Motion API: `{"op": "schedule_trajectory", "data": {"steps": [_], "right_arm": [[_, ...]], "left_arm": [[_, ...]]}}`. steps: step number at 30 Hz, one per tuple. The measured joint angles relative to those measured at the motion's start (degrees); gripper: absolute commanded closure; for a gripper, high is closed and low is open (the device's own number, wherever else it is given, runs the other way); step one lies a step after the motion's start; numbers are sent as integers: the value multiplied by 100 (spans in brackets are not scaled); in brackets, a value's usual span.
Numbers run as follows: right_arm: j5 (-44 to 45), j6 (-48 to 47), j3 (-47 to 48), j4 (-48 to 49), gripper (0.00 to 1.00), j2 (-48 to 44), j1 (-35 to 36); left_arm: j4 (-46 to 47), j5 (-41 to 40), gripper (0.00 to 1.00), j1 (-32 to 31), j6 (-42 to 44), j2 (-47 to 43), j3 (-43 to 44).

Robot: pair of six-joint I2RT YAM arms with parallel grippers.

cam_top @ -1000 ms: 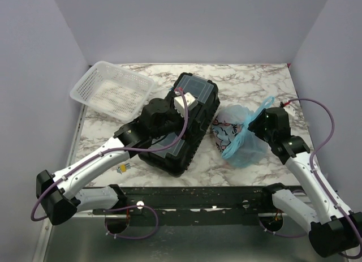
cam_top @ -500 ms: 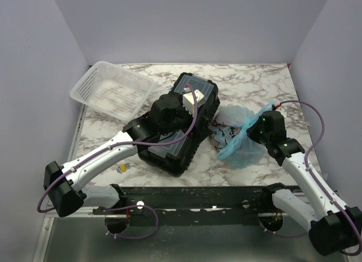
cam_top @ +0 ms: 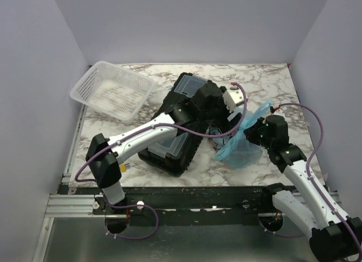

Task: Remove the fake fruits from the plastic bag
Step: Untie the plastic bag at the center of the board.

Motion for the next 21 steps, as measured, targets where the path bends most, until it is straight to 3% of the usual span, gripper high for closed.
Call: {"op": "schedule_trajectory", "data": {"steps": [9, 12, 13, 21], "right_arm": [[-339, 160, -15, -17, 99, -433, 0], [-413, 221, -83, -48, 99, -612, 0], [-428, 234, -96, -66, 99, -636, 0], [-579, 334, -98, -173, 99, -546, 0]], "left_arm": [[214, -986, 22, -321, 1613, 1019, 26], [284, -1021, 39, -304, 1858, 1154, 76], [330, -1025, 40, -310, 1904, 1217, 131], [385, -922, 34, -337, 1851, 1628, 544]]}}
